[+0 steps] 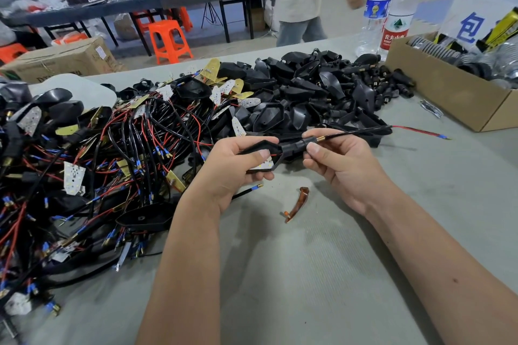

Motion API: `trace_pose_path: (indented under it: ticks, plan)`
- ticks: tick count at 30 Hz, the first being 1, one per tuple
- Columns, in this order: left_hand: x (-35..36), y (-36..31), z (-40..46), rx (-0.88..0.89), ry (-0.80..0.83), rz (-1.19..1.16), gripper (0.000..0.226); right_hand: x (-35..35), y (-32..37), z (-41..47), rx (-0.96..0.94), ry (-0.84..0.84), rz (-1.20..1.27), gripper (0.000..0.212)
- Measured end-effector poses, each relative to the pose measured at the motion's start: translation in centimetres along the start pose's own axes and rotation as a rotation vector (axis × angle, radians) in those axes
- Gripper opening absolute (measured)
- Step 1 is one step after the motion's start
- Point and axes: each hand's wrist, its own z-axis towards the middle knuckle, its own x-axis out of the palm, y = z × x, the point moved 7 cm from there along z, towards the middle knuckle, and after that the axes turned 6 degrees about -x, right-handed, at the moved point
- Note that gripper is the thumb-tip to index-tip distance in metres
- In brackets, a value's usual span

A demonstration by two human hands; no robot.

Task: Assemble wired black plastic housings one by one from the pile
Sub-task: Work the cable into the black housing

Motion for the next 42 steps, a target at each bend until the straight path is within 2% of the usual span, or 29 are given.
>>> trace_pose_path:
  ticks: [7,11,17,22,24,27,32,38,42]
  plan:
    - [1.3,-0.1,0.4,0.004,-0.027,0.020,0.026,0.5,-0.5,-0.3,0.012,-0.018,0.060,0.027]
    - [1.3,-0.1,0.5,0.005,-0.035,-0.018,0.023,0.4,-0.8,-0.1,0.032,-0.071,0.148,0.017]
    - [2.0,-0.4,0.3,0.033,-0.038,0.034,0.020,-0.9,-0.8,-0.1,-0.017,-0.219,0.055,0.007]
    - [1.2,-0.3,0.3,0.040,-0.080,0.111,0.020,-0.4,-0.5,-0.3,-0.013,-0.156,-0.011,0.022]
    - [0.8,-0.2,0.3,0.041,-0.085,0.118,0.019,-0.2,-0.6,-0.4,-0.009,-0.137,-0.019,0.020]
    - [0.9,0.1,0.4,0.020,-0.025,0.061,0.016,0.0,-0.8,-0.4,-0.007,-0.150,-0.012,0.007]
    - [0.7,0.3,0.4,-0.053,0.072,-0.264,0.023,-0.9,-0.6,-0.2,0.007,-0.248,0.108,0.006]
    - [0.4,0.3,0.2,-0.021,0.084,-0.268,0.022,-1.1,-0.7,0.0,0.035,-0.225,0.173,0.021]
    - [0.1,0.2,0.2,-0.017,0.062,-0.265,0.022,-1.6,-0.6,0.0,0.015,-0.276,0.138,0.016]
